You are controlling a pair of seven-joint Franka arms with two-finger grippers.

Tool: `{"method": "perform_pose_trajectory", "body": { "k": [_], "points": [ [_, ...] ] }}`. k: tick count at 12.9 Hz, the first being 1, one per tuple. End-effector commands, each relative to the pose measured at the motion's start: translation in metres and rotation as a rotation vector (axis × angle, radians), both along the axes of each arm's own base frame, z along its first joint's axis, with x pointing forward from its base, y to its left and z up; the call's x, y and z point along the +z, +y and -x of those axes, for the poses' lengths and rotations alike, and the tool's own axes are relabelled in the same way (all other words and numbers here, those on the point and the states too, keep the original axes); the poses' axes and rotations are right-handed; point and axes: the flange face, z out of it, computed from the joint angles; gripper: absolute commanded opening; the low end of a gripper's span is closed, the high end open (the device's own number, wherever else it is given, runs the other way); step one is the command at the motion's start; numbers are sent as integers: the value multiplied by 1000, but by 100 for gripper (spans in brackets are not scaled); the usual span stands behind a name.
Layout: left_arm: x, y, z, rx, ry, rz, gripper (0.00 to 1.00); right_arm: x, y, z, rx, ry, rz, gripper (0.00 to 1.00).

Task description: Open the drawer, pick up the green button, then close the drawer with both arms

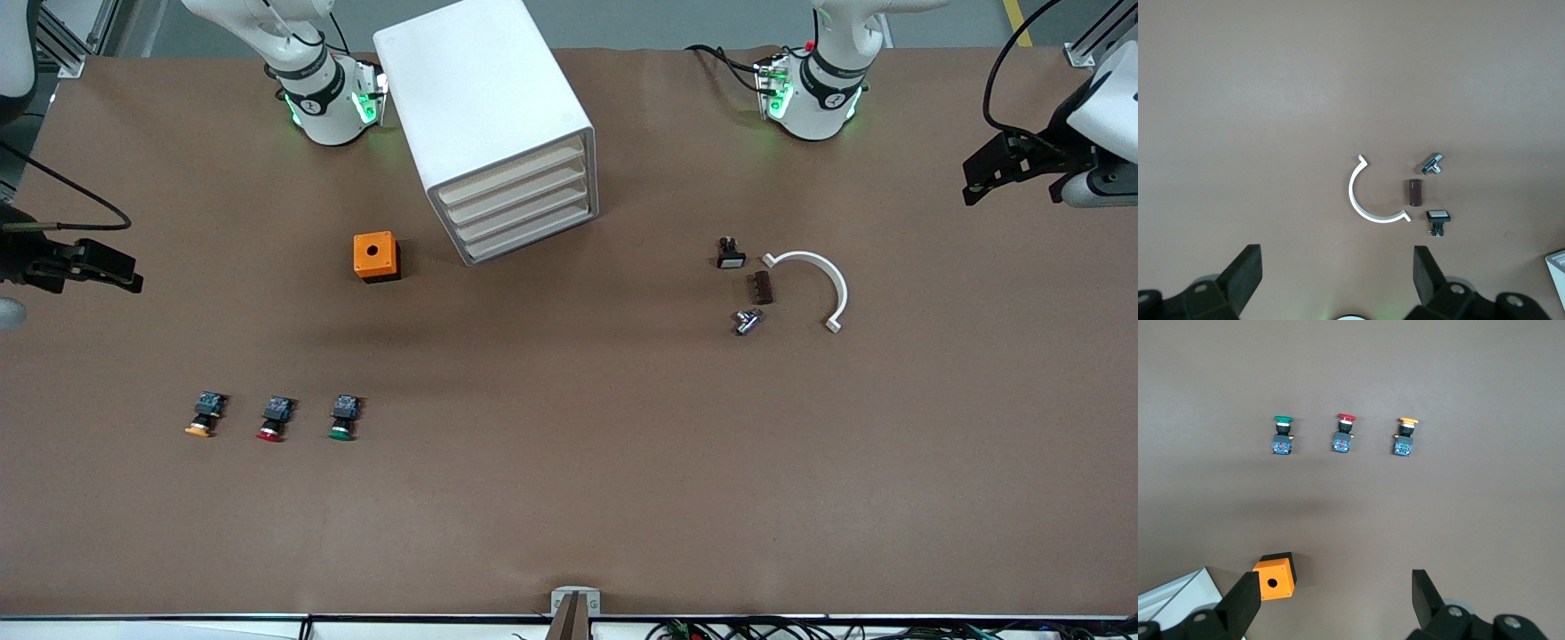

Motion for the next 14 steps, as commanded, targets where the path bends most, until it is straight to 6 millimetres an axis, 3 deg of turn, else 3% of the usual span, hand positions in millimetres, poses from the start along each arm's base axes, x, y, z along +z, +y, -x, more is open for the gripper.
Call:
{"method": "perform_pose_trajectory", "body": {
  "k": [1,5,14],
  "points": [
    [-3,1,-8,-16,-15,18,100,15,-1,30,-7,0,-14,100],
    [-8,0,-4,-18,-12,16,100,14,-3,59,-10,-12,-16,100],
    [2,1,-10,-18,-33,18,100,24,-2,75,-8,-32,-16,100]
  ]
}}
